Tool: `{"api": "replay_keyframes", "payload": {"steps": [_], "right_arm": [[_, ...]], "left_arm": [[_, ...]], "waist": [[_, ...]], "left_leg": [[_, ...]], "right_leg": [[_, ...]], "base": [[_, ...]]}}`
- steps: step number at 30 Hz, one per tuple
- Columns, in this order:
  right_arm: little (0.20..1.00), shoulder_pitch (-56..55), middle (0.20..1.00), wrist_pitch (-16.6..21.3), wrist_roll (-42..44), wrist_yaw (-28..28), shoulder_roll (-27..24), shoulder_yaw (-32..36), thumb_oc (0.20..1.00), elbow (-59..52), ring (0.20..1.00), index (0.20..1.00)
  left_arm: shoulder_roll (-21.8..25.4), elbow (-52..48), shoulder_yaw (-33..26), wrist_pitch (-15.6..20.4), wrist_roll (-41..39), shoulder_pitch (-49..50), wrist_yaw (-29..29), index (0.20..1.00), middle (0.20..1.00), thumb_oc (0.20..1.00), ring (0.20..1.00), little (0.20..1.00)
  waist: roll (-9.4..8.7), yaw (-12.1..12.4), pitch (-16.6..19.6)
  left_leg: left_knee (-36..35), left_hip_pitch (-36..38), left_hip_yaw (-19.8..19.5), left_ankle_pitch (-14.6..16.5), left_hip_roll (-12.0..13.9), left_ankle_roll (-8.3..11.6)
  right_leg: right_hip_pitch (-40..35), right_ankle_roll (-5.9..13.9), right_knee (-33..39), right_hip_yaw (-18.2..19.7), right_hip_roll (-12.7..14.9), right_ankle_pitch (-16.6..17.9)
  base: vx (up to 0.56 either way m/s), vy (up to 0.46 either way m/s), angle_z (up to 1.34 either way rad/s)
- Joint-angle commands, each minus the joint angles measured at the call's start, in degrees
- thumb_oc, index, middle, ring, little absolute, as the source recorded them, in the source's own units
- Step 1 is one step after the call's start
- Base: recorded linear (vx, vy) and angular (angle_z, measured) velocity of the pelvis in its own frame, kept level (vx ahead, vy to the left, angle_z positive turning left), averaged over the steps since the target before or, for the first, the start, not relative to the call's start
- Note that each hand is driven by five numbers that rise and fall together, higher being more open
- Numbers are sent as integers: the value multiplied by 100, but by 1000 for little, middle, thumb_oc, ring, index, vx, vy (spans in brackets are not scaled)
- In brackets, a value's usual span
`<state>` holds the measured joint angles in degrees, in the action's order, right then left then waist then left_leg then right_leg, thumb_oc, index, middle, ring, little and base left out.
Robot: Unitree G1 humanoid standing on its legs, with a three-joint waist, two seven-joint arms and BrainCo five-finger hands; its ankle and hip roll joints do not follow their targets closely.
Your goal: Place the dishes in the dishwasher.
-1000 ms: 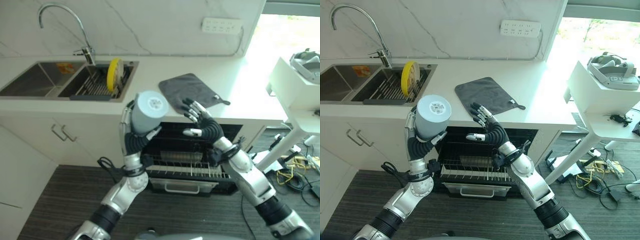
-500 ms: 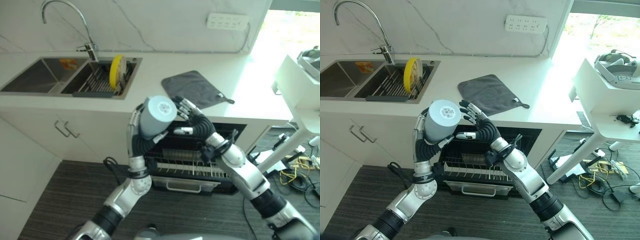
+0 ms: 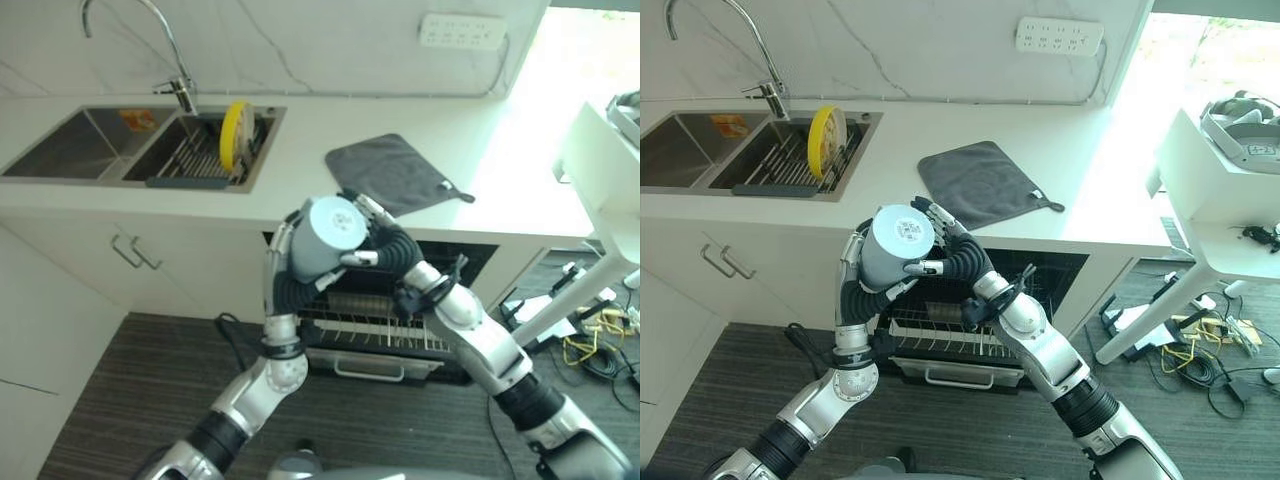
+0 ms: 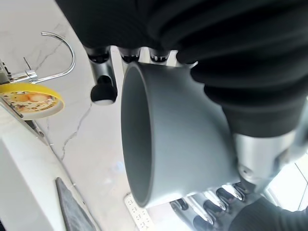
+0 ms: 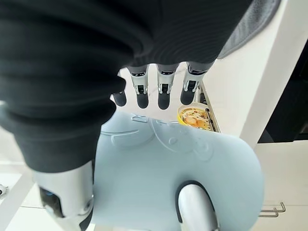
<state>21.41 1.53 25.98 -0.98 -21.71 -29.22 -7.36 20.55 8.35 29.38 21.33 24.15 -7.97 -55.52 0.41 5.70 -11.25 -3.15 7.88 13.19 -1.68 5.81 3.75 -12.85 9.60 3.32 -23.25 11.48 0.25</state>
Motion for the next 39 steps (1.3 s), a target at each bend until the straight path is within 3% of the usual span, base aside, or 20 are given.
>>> {"api": "replay_keyframes", "payload": {"steps": [1,24,25,26,39], "right_arm": [[1000,662,1000,171,172,59,269,-96,1000,-301,1000,1000],[1000,983,1000,2,-139,199,390,-415,1000,-168,1000,1000],[307,995,307,65,-289,217,385,-411,307,-183,307,307],[200,1000,200,91,-330,234,381,-407,200,-191,200,200],[200,1121,200,294,-353,453,339,-416,200,-243,200,200]], "left_arm": [[167,-292,249,178,92,-673,-30,200,200,200,200,200],[130,-281,446,199,-117,-741,147,200,200,200,200,200],[145,-295,461,158,-131,-759,186,200,200,200,200,200],[149,-302,469,141,-133,-760,198,200,200,200,200,200],[289,-259,646,-247,495,-896,230,200,200,200,200,200]], "waist": [[-235,158,23],[-239,300,-52],[-237,294,-56],[-235,292,-58],[-207,285,-80]], "left_leg": [[464,103,138,830,-72,-90],[575,15,67,859,-118,-137],[578,15,68,860,-123,-142],[582,15,68,861,-125,-145],[690,-20,56,914,-148,-164]], "right_leg": [[184,-113,-355,65,140,-311],[217,-118,-456,8,191,-338],[227,-113,-468,12,193,-335],[230,-113,-474,16,194,-337],[255,-113,-504,48,217,-346]], "base": [[0,0,0],[7,0,4],[0,0,0],[0,0,0],[0,0,0]]}}
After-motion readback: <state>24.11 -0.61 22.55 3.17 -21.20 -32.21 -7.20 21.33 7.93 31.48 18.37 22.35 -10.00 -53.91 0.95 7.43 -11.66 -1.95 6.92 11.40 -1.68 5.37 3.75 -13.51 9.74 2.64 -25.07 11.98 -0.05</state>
